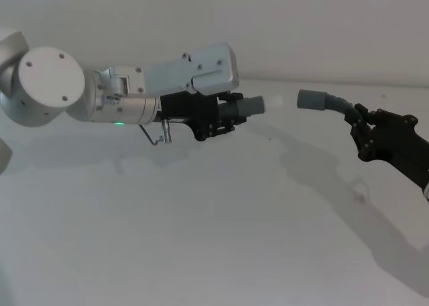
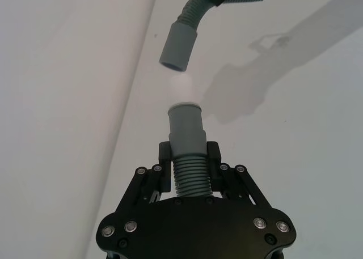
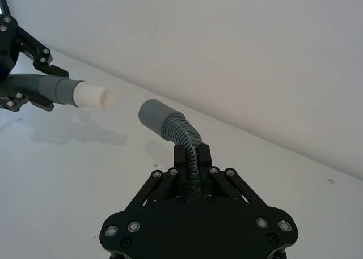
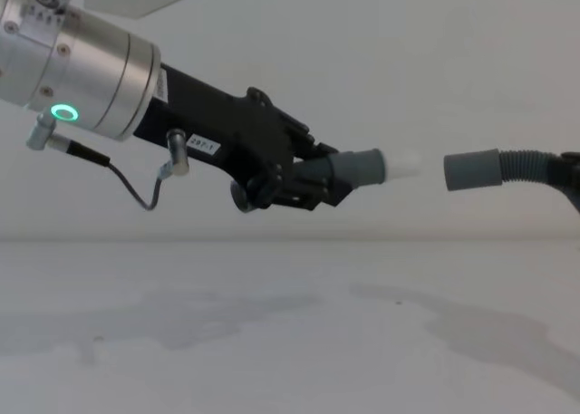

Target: Use both hands to pick up one end of the pipe from the table, align the ends, and insert them.

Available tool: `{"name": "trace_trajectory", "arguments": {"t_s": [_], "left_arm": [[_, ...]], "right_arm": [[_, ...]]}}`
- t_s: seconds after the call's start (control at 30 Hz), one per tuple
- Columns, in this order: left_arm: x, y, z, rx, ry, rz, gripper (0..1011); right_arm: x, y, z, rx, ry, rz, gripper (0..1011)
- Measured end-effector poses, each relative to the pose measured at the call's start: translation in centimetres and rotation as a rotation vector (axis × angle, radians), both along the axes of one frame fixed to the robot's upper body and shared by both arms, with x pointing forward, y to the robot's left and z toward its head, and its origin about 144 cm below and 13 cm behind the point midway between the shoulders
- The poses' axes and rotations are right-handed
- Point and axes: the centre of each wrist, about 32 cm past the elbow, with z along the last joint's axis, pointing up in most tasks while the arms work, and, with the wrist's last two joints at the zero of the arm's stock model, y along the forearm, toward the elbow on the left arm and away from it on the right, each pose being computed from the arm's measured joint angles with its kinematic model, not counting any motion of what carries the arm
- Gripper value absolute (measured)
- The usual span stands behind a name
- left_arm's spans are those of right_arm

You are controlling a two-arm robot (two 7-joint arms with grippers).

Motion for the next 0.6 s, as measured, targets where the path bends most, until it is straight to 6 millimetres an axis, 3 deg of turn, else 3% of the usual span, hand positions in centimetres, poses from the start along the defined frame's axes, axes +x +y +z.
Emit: {"name": "trace_trajectory", "arguments": {"t_s": [0.37, 0.6], "left_arm": [[-0.5, 0.1, 0.4, 0.007, -0.03, -0.019, 356], [-0.8, 0.4, -0.2, 0.011, -0.085, -0.003, 356]], "right_arm": [[0.1, -0.1, 0.0, 0.015, -0.012, 0.023, 126], [0.2, -1.3, 0.0, 0.024, -0.034, 0.066, 125]]}}
